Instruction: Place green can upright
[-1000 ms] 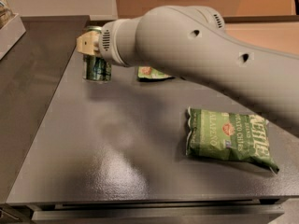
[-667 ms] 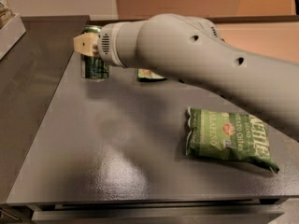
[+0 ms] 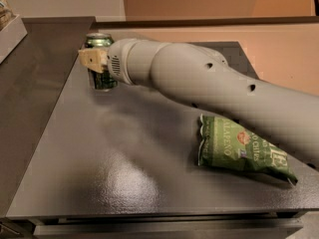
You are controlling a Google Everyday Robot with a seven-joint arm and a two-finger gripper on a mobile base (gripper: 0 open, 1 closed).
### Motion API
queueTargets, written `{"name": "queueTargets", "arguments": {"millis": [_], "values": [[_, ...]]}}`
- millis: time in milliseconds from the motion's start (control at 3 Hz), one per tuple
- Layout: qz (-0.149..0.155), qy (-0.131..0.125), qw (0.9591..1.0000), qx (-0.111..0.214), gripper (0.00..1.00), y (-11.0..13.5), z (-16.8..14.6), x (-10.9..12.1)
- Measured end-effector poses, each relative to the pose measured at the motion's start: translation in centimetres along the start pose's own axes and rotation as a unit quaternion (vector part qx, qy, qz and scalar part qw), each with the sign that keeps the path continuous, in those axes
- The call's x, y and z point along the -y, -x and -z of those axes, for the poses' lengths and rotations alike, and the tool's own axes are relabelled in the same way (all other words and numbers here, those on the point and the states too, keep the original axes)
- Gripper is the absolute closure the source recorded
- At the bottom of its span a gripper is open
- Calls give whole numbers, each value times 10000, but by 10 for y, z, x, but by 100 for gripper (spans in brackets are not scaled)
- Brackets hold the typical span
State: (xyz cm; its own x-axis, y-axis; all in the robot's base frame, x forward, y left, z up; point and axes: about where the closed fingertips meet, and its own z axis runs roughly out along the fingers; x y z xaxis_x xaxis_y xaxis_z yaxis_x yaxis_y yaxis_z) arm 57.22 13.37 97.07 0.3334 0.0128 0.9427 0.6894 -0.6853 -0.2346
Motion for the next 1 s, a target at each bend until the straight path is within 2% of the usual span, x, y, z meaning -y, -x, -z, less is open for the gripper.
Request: {"name": "queueTargets", "arguments": {"millis": [333, 667, 1000], "values": [[505, 37, 9986, -166, 100, 10, 0, -2], [818, 193, 9961, -286, 100, 22, 3, -9], [961, 315, 9941, -379, 100, 35, 4, -17]]}}
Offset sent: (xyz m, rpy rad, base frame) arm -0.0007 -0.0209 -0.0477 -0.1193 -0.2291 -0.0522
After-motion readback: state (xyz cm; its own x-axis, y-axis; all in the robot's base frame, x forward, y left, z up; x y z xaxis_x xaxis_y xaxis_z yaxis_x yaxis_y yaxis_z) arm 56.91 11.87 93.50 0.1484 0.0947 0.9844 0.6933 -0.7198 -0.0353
